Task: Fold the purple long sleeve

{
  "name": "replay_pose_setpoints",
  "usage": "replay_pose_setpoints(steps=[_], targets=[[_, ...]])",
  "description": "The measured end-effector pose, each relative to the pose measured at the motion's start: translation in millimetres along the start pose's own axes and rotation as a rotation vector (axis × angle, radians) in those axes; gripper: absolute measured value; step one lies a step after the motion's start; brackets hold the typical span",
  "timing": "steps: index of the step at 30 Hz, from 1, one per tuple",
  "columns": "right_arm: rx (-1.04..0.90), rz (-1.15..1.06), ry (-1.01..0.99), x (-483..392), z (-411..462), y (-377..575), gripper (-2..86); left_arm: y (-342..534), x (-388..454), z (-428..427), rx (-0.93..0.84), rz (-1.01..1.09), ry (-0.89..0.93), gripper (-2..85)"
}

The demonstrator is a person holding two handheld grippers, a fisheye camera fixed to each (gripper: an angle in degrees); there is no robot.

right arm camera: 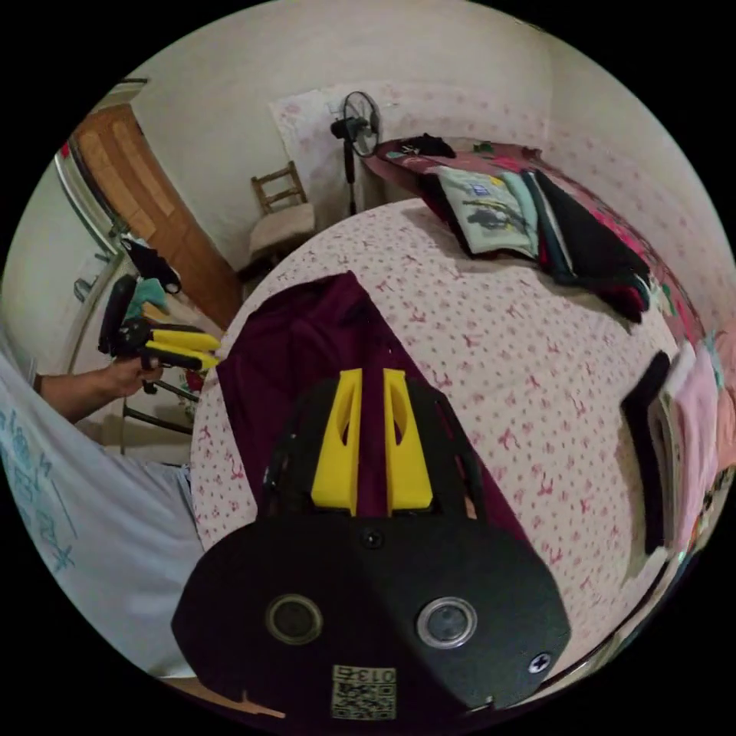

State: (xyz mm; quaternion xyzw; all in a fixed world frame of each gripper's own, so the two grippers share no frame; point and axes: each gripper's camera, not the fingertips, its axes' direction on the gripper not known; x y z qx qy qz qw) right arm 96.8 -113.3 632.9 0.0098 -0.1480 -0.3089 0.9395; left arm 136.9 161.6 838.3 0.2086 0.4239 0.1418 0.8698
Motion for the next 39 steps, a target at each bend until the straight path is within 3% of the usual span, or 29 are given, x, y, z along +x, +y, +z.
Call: replay_pose_setpoints(steps=[8,20,29,39], targets=[[-0.153,-0.254,-0.049,-14.0,81.5,-152.1,7.0,2.7,-19.1,11.6,-0.029,-0.078,0.063,11.0],[-0.387,-0.321,-0.091,-4.9,142.2,-187.9,4.0,-11.5,6.4,23.6,-0.081,0.003,0.121,3.5],[-0.065,-0.314,-0.172,44.5,35.8,-132.7,2.6,-23.9,105.4,-45.4,0.052,0.219,0.169,2.0],[0.141,-0.263,-0.112,142.0,-102.8,40.8,2.4,-45.1,341.9,-37.5,0.032,0.636,0.233,1.7]])
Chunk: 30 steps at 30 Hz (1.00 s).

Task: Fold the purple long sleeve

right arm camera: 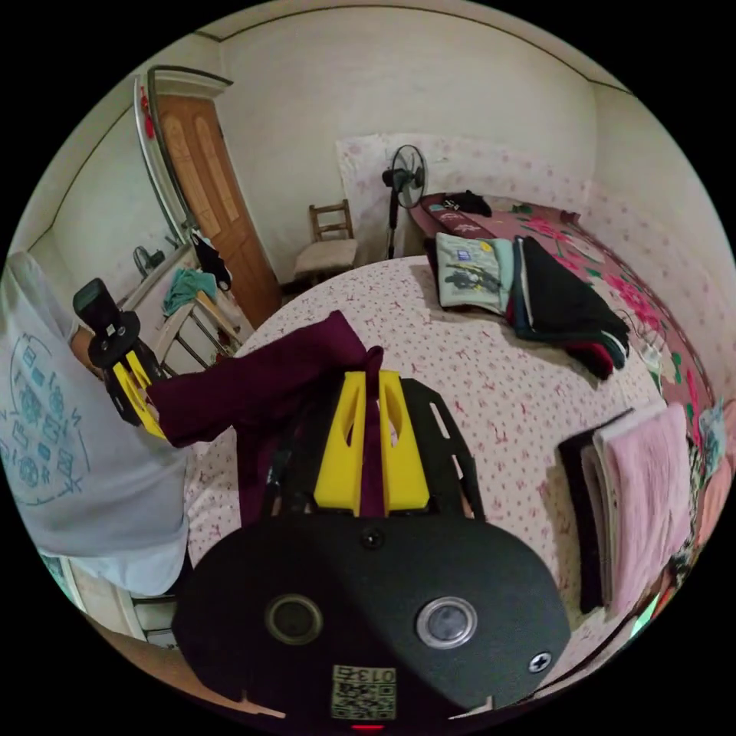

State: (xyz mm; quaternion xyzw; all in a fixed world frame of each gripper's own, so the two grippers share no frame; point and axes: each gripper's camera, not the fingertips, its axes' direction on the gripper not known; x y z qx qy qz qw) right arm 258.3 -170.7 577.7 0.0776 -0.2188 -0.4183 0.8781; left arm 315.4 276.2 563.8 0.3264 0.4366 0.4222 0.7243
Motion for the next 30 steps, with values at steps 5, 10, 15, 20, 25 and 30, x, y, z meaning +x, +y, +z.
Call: replay_pose_setpoints(steps=[5,10,15,20,25,30], targets=[[0.045,0.16,0.018,27.1,-48.5,125.3,2.6,-64.7,73.9,66.8,-0.069,0.125,0.086,1.7],[0.021,0.253,0.037,48.7,-65.0,217.0,2.6,-122.5,140.6,137.7,-0.115,0.19,0.181,1.7],[-0.001,0.286,0.037,67.3,-66.7,279.7,2.7,-160.8,194.6,196.4,-0.194,0.265,0.141,1.7],[0.017,0.31,0.035,81.4,-72.3,320.3,2.8,-189.8,228.0,226.8,-0.213,0.254,0.134,2.0],[-0.011,0.328,0.046,84.8,-75.9,349.5,3.3,-206.9,262.8,258.0,-0.254,0.289,0.106,3.2],[-0.099,0.478,0.113,87.5,-88.1,385.5,5.9,-217.9,286.3,282.1,-0.269,0.279,0.099,6.4]])
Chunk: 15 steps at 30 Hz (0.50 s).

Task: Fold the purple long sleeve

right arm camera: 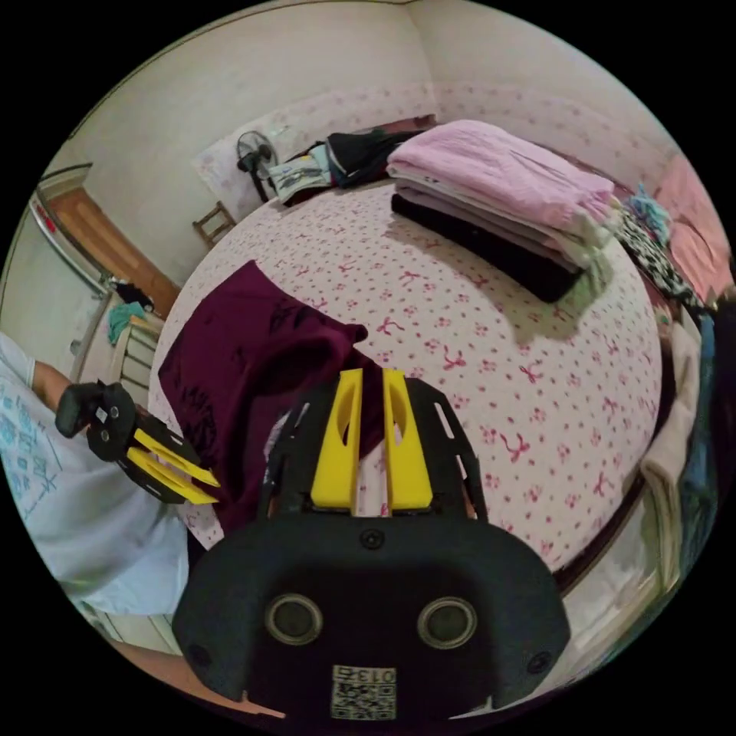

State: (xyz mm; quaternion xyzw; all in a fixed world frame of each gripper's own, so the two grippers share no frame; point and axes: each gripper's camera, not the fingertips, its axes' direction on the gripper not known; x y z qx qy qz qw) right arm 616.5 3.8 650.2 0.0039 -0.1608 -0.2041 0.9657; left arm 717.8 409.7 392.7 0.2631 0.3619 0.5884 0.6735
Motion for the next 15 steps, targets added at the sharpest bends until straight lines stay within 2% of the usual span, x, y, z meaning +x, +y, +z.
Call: replay_pose_setpoints(steps=[2,5,8,10,12,15], targets=[[0.059,0.115,0.012,7.0,-22.5,24.9,7.3,-8.1,13.3,-1.3,0.001,0.028,-0.015,7.5],[0.139,0.197,-0.02,0.3,-44.6,60.5,8.4,-15.6,40.9,-13.8,0.03,0.128,0.079,7.5],[0.132,0.272,-0.087,-15.2,-42.2,89.5,9.8,-7.3,57.2,-40.2,0.107,0.129,0.001,6.4],[0.119,0.307,-0.151,-26.3,-30.5,101.3,10.4,8.2,45.4,-54.2,0.122,0.001,-0.099,5.7],[0.075,0.327,-0.133,-38.2,-14.0,109.2,10.2,22.6,28.2,-58.8,0.082,-0.119,-0.182,5.6],[0.03,0.383,-0.125,-46.7,12.2,118.7,6.0,44.7,4.7,-69.3,0.044,-0.283,-0.288,5.4]])
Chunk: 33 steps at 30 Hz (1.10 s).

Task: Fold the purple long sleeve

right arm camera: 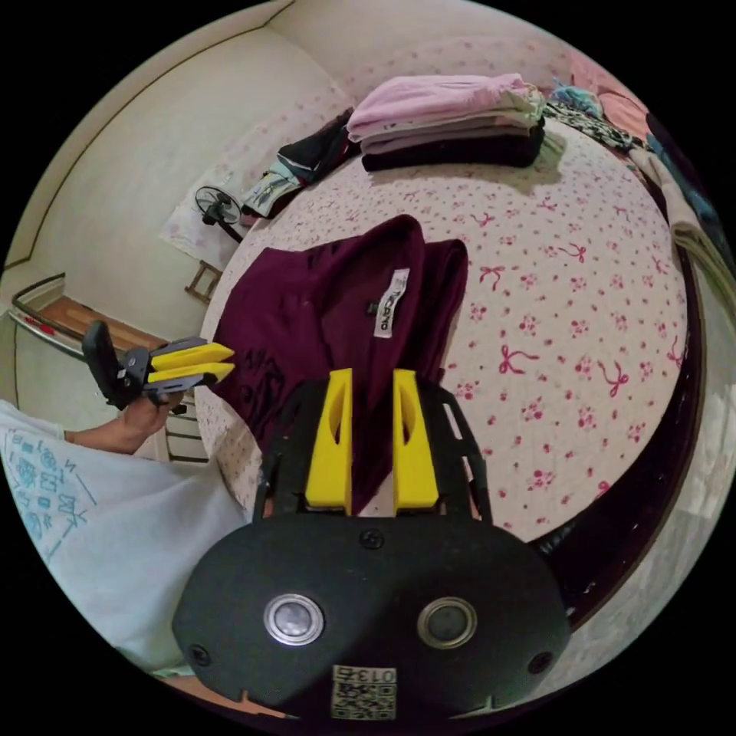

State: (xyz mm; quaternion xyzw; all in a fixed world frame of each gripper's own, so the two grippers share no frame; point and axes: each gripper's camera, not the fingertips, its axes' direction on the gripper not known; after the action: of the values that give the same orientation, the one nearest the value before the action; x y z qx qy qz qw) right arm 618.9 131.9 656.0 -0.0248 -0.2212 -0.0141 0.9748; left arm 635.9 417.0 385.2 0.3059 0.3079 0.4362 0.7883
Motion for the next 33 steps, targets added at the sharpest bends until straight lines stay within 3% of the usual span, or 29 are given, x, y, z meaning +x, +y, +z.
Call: replay_pose_setpoints(steps=[8,12,16,22,26,29,33], targets=[[0.101,-0.052,0.093,-20.1,-21.5,24.9,2.2,3.8,-1.2,-12.7,-0.008,-0.03,-0.137,3.8],[-0.008,-0.033,0.17,-6.4,8.2,32.6,2.4,6.0,7.4,7.3,-0.051,-0.015,-0.102,2.2],[0.02,-0.012,0.128,-2.9,3.9,37.4,4.1,7.3,12.1,-9.0,-0.058,0.014,-0.122,0.8],[0.101,-0.217,0.289,-66.5,-19.4,58.0,2.1,27.9,-19.8,-49.1,0.091,-0.17,-0.204,0.1],[0.031,-0.43,0.296,-120.3,26.8,70.8,0.9,17.3,-36.3,-26.0,-0.014,-0.146,-0.246,-0.1],[-0.119,-0.459,0.374,-124.7,66.2,79.5,0.3,13.8,-42.8,-1.2,-0.081,-0.142,-0.25,-0.3],[-0.085,-0.46,0.338,-121.0,61.9,86.5,0.0,11.8,-41.1,1.4,-0.11,-0.068,-0.303,-0.3]])
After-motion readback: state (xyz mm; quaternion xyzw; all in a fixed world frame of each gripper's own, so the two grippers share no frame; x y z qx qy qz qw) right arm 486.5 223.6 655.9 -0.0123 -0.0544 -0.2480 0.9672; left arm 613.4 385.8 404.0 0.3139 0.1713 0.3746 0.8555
